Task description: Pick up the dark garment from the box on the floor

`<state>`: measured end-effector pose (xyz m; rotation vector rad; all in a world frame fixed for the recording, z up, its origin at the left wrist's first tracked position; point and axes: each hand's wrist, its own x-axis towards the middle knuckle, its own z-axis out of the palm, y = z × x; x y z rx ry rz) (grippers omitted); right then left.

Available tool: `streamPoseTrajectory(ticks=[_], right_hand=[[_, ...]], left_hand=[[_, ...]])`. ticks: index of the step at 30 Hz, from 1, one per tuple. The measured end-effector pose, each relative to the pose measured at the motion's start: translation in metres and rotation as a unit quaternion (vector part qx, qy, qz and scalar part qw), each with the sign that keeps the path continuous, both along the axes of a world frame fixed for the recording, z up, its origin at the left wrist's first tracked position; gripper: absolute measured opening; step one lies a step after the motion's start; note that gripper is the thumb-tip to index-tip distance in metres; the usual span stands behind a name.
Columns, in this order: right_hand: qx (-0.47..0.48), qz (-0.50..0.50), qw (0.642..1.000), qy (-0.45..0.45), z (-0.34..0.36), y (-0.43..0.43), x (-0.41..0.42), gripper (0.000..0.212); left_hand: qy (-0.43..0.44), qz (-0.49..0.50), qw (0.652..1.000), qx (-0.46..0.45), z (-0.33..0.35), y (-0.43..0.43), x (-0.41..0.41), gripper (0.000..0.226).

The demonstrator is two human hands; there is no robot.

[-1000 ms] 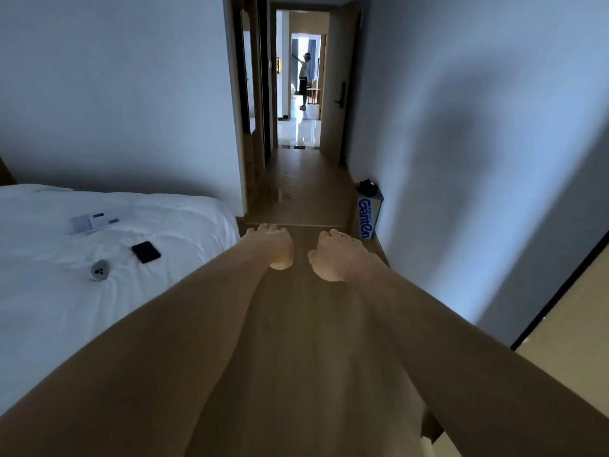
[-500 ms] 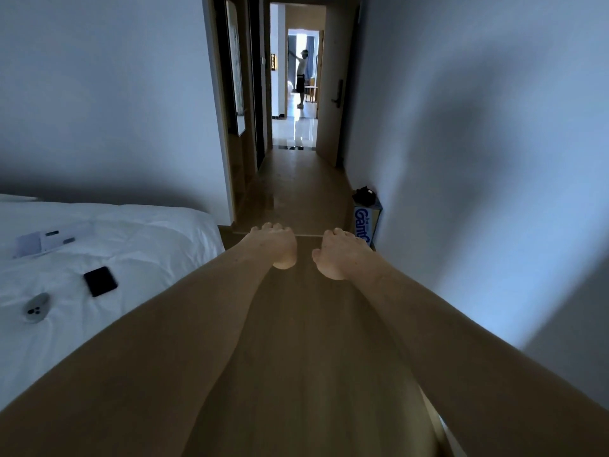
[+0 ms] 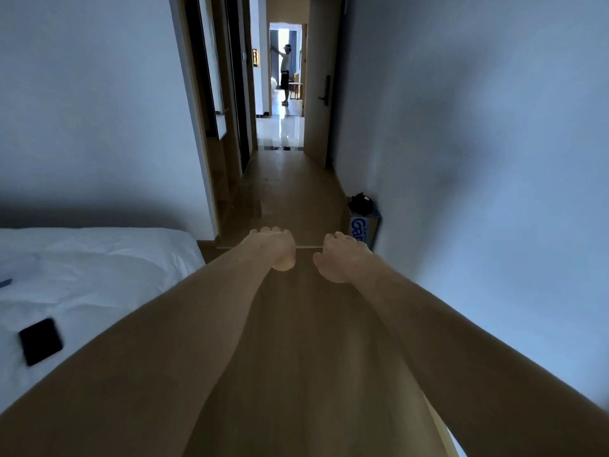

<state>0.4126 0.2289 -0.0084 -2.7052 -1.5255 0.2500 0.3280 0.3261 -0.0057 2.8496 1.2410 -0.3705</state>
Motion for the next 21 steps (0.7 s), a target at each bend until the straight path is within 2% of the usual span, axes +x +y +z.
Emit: streamPoseTrajectory(ticks=[10,21], right_hand=[[0.026,-0.032,0.999,-0.001,0.009,0.166,0.069,0.047],[0.000,-0.052,0.999,0.003,-0.010,0.277,0.180,0.045]], left_hand=[[0.023,-0.042,0.999,0.022,0.019,0.166,0.080,0.059],[0.034,-0.066,0.997,-0.007,-0.005,0.278,0.192,0.060]])
